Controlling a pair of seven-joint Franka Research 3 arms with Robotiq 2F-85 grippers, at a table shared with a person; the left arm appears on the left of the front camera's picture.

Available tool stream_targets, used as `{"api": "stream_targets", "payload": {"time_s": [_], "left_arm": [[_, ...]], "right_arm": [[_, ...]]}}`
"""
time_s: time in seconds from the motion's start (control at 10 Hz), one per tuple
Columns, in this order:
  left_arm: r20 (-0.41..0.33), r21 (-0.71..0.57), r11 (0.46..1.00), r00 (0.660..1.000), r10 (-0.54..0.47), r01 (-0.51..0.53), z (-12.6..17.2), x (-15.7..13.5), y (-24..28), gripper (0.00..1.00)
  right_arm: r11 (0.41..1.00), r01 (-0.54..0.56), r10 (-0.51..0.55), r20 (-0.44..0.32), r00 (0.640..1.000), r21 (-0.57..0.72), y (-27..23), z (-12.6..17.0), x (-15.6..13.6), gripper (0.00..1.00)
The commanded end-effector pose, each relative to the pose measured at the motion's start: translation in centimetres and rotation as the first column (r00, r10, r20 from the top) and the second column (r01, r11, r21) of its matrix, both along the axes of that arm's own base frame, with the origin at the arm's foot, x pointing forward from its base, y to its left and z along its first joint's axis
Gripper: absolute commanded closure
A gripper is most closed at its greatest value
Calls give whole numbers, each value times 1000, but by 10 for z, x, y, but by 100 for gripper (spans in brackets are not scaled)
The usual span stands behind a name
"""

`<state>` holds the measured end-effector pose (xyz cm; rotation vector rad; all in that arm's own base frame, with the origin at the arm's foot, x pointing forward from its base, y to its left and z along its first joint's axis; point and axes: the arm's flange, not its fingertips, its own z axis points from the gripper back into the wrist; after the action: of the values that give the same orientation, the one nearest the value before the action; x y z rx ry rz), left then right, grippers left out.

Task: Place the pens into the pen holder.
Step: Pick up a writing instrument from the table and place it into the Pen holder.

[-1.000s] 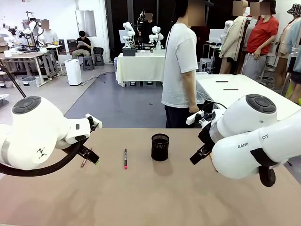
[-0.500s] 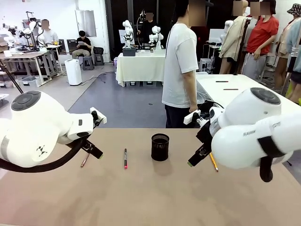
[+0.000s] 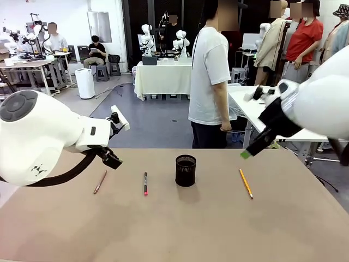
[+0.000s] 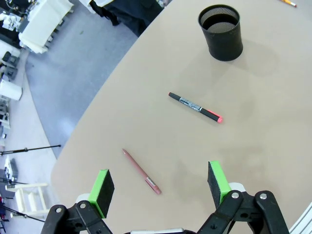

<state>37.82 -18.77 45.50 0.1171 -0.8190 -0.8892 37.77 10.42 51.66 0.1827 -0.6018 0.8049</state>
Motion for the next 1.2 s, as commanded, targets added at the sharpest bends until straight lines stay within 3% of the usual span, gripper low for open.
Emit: {"api": "stream_targets", "payload": {"time_s": [0.0, 0.1, 0.8, 1.1], "left_arm": [[6, 7, 1000, 1000, -9, 9, -2, 1, -1, 0], [6, 7, 1000, 1000, -9, 9, -2, 1, -1, 0], [-4, 4, 1000, 1000, -3, 4, -2, 0, -1, 0], [-128, -117, 987, 984, -127, 113, 37, 30, 39, 0]], "right_arm": [[999, -46, 46, 13, 999, -16, -2, -8, 5, 0], [1000, 0, 0, 0, 1000, 0, 0, 0, 0, 0], [1000, -5, 5, 2, 1000, -9, 0, 1, 0, 0], [992, -122, 123, -17, 992, 25, -36, 31, 12, 0]]}}
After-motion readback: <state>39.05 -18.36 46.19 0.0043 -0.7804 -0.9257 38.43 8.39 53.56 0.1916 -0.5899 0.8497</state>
